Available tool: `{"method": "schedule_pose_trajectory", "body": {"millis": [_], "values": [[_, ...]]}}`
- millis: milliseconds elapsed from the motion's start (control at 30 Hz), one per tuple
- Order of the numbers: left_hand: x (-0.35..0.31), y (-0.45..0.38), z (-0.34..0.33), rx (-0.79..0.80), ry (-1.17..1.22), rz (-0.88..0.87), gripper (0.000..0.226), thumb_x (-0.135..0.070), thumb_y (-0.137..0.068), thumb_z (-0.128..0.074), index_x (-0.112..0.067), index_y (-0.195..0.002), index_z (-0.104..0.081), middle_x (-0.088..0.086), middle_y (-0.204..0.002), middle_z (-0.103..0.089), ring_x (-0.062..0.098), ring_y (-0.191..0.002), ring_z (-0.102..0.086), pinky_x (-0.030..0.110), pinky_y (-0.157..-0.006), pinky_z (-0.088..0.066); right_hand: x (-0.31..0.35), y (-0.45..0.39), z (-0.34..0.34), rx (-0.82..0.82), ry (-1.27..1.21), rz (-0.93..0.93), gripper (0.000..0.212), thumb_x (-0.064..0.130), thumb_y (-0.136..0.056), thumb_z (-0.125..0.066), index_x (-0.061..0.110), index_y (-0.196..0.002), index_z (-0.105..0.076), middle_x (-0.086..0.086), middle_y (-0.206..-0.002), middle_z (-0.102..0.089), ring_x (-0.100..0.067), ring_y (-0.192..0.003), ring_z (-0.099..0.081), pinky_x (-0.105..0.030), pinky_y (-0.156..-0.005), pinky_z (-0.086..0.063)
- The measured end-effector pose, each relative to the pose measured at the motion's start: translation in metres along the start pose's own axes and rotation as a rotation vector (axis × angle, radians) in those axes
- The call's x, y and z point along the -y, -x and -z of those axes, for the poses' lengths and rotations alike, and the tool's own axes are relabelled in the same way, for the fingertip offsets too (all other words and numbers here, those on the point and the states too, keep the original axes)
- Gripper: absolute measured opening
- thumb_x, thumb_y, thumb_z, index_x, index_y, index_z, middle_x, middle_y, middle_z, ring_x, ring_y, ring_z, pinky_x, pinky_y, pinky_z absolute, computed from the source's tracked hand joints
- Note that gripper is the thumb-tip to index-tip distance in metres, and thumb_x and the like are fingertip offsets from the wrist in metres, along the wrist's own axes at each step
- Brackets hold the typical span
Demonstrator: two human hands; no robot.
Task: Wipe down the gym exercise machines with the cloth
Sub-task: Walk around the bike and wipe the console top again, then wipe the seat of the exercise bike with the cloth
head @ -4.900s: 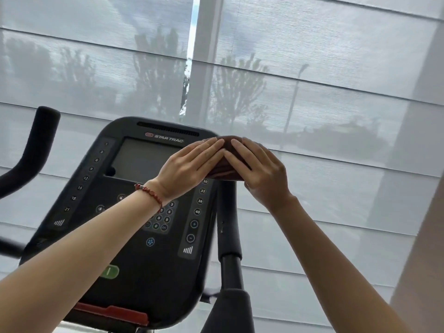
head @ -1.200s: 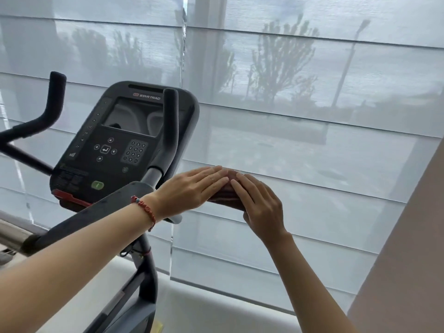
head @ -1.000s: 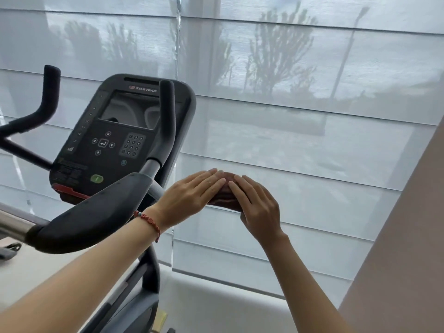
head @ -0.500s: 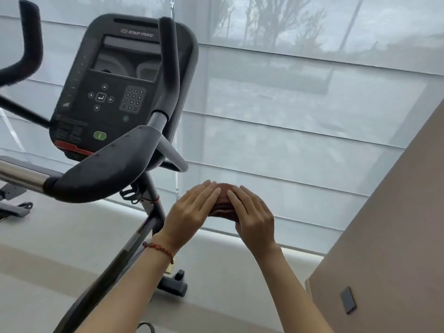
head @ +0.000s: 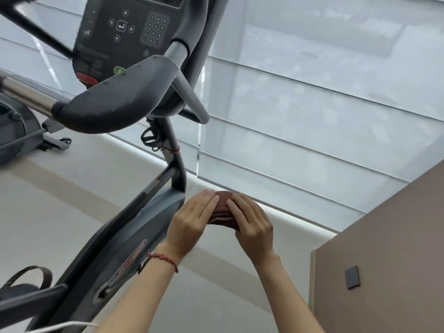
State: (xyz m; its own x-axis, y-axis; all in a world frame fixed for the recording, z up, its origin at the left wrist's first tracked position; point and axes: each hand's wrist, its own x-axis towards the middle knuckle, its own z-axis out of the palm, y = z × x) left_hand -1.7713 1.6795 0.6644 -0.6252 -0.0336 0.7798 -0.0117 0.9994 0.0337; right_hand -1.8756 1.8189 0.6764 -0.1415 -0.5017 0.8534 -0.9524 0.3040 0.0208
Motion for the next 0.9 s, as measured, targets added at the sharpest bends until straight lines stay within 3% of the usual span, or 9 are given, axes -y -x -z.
{"method": "schedule_pose_trajectory", "body": {"millis": [133,233,400,533,700,900], "values": [[-0.003,0.021,0.004,0.025,-0.051,0.092,0.039,-0.013,-0.083,-0.068,0.004,-0.117,-0.058,0.022,-0.116,-0.063,0.033,-0.108,-0.061,0.041,-0.099,-0.044,0.008,0.011,-0.011,0.046,-0.064,0.025,0.039,-0.003,-0.097,-0.037,0.003,-0.096,-0.076,-0.012,-0.107,-0.071,-0.028,-0.102,-0.068,-0.037,-0.082,-0.056],[-0.005,0.034,0.012,0.014,-0.096,0.155,0.029,-0.015,-0.098,-0.046,0.004,-0.116,-0.06,0.02,-0.114,-0.065,0.032,-0.107,-0.063,0.04,-0.093,-0.05,0.013,0.015,-0.022,0.072,-0.144,0.042,0.034,-0.003,-0.095,-0.042,0.003,-0.099,-0.075,-0.012,-0.108,-0.071,-0.028,-0.103,-0.068,-0.038,-0.083,-0.055],[-0.006,0.053,0.029,-0.003,-0.173,0.241,0.045,-0.015,-0.104,-0.025,0.005,-0.111,-0.065,0.02,-0.112,-0.066,0.032,-0.104,-0.064,0.04,-0.087,-0.054,0.029,0.012,-0.037,0.085,-0.304,0.106,0.027,-0.003,-0.096,-0.042,0.009,-0.11,-0.061,-0.012,-0.11,-0.07,-0.027,-0.106,-0.065,-0.036,-0.088,-0.054],[-0.003,0.075,0.042,-0.011,-0.257,0.305,0.033,-0.014,-0.104,-0.027,0.0,-0.12,-0.051,0.02,-0.114,-0.065,0.031,-0.106,-0.064,0.04,-0.087,-0.054,0.046,0.01,-0.051,0.109,-0.403,0.168,0.024,-0.001,-0.096,-0.044,0.009,-0.112,-0.06,-0.012,-0.11,-0.07,-0.028,-0.105,-0.066,-0.037,-0.087,-0.054],[-0.003,0.102,0.062,-0.019,-0.402,0.406,0.029,-0.005,-0.1,-0.038,0.004,-0.116,-0.061,0.02,-0.115,-0.065,0.03,-0.107,-0.063,0.039,-0.091,-0.052,0.077,0.005,-0.063,0.122,-0.549,0.237,0.029,0.004,-0.101,-0.037,0.006,-0.108,-0.065,-0.013,-0.109,-0.07,-0.028,-0.104,-0.067,-0.038,-0.084,-0.055],[-0.007,0.137,0.093,-0.004,-0.535,0.525,0.027,-0.001,-0.094,-0.05,0.003,-0.12,-0.057,0.019,-0.118,-0.063,0.03,-0.111,-0.06,0.039,-0.091,-0.052,0.115,0.007,-0.078,0.159,-0.692,0.331,0.018,0.009,-0.097,-0.052,0.008,-0.115,-0.058,-0.013,-0.114,-0.069,-0.025,-0.114,-0.059,-0.037,-0.091,-0.052]]}}
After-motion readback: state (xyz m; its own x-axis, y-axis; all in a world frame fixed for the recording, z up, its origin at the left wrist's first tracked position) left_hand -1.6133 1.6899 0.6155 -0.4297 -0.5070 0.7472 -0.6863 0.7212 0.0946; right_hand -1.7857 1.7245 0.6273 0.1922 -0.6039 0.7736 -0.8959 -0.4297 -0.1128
